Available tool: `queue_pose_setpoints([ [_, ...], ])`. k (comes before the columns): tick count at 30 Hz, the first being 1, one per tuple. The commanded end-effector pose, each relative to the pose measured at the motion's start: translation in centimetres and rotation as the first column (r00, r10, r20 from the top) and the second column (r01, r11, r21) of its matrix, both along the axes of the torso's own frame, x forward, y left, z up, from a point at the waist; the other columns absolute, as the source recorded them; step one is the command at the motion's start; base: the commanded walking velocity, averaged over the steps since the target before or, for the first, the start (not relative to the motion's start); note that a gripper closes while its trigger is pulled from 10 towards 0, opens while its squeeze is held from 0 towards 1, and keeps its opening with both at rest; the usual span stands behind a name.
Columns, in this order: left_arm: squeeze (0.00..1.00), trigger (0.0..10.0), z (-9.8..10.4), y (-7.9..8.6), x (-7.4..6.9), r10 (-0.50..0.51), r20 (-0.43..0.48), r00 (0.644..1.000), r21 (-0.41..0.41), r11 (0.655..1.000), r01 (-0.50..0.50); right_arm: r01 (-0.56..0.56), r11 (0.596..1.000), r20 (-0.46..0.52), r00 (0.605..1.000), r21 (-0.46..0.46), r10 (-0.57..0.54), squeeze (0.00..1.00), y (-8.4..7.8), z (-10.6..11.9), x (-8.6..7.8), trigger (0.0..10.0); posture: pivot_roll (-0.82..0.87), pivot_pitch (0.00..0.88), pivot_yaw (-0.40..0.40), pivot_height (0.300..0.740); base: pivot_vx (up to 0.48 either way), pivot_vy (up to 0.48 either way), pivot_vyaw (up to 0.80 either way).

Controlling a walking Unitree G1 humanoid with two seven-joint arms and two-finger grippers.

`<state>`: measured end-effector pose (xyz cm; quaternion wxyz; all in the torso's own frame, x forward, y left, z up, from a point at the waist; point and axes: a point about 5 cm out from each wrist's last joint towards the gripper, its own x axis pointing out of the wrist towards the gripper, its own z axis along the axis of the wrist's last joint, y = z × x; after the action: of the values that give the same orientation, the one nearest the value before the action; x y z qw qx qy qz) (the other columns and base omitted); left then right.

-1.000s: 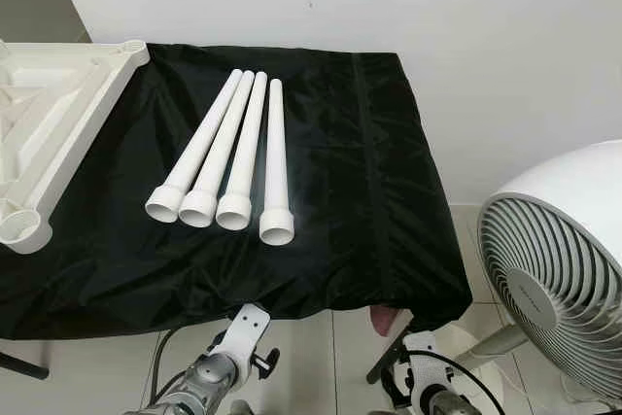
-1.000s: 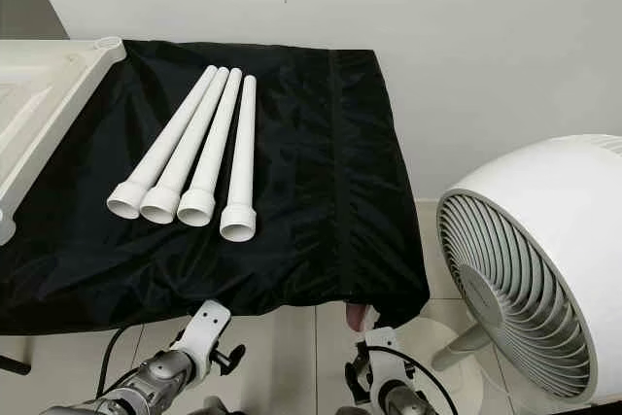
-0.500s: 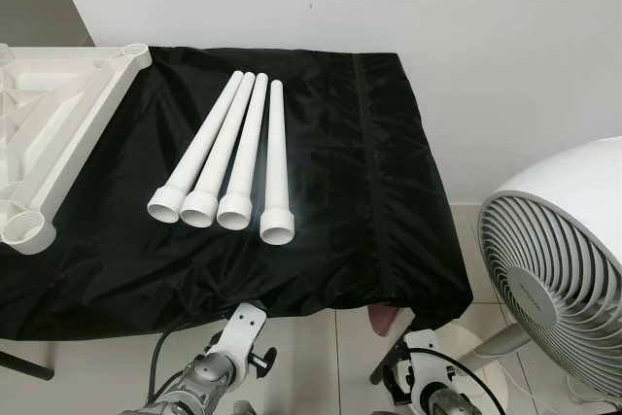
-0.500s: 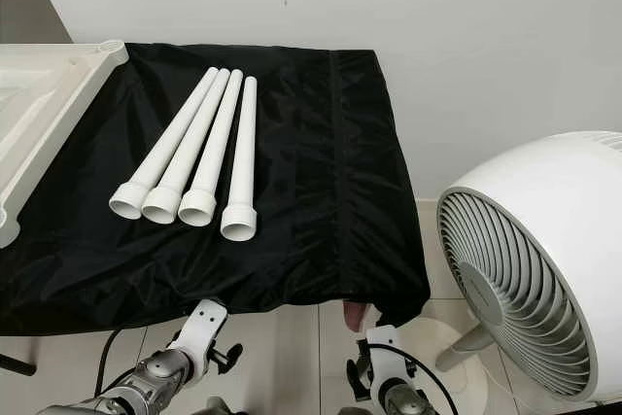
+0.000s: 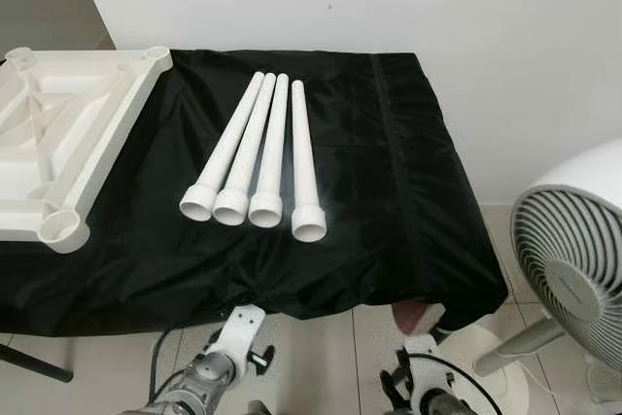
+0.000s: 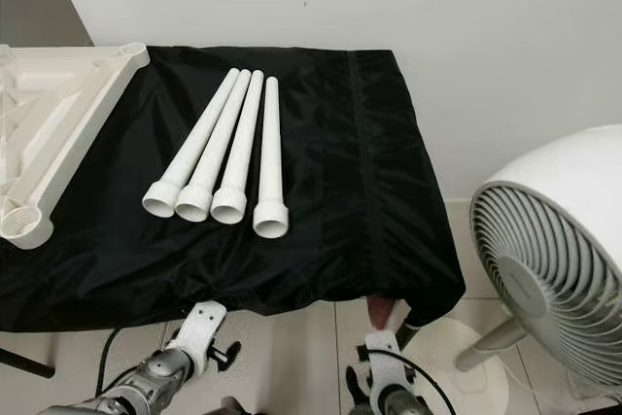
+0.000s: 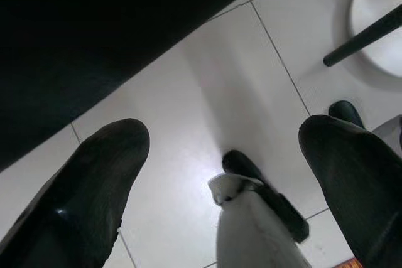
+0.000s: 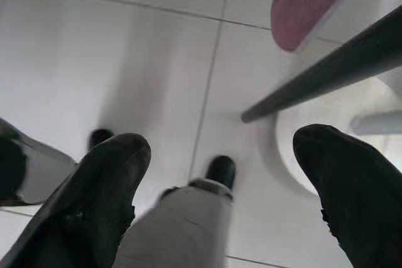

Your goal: Building children table

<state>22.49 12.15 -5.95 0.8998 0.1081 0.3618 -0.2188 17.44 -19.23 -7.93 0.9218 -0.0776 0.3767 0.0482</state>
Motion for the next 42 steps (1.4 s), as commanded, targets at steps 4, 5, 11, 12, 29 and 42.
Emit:
queue_pose_setpoints([
  [4,0.0,10.0,-0.31,0.94,-0.31,0.029,-0.006,1.0,0.048,0.998,-0.029,-0.006,1.0,-0.022,1.0,0.015,0.007,0.0,0.6,-0.3,-0.36,10.0,-0.12,0.0,0.074,0.74,0.0,0.322,0.0],
  [5,0.0,10.0,-0.35,0.98,-0.38,0.029,-0.008,1.0,0.05,0.998,-0.028,-0.01,1.0,-0.025,1.0,0.014,0.01,0.0,0.65,-0.33,-0.41,10.0,-0.12,0.0,0.074,0.74,0.0,0.322,0.0],
  [11,0.0,10.0,-0.46,1.1,-0.54,0.029,-0.012,0.999,0.055,0.998,-0.028,-0.017,1.0,-0.029,0.999,0.015,0.018,0.0,0.83,-0.4,-0.5,10.0,-0.11,0.0,0.075,0.74,0.0,0.322,0.0],
  [12,0.0,10.0,-0.48,1.13,-0.58,0.029,-0.013,0.999,0.056,0.998,-0.028,-0.019,1.0,-0.031,0.999,0.015,0.02,0.0,0.88,-0.42,-0.52,10.0,-0.11,0.0,0.075,0.74,0.0,0.322,0.0],
  [29,0.0,10.0,-0.58,1.29,-0.75,0.028,-0.015,0.999,0.065,0.998,-0.027,-0.04,0.999,-0.028,0.999,0.016,0.04,0.0,1.32,-0.42,-0.45,10.0,-0.11,0.0,0.071,0.74,0.0,0.319,0.0],
  [42,0.0,10.0,-0.43,1.36,-0.52,0.02,0.001,1.0,0.08,0.997,-0.02,-0.048,0.999,-0.007,0.999,0.018,0.048,0.0,1.39,-0.11,0.19,10.0,-0.11,0.0,0.068,0.74,0.0,0.241,0.0],
])
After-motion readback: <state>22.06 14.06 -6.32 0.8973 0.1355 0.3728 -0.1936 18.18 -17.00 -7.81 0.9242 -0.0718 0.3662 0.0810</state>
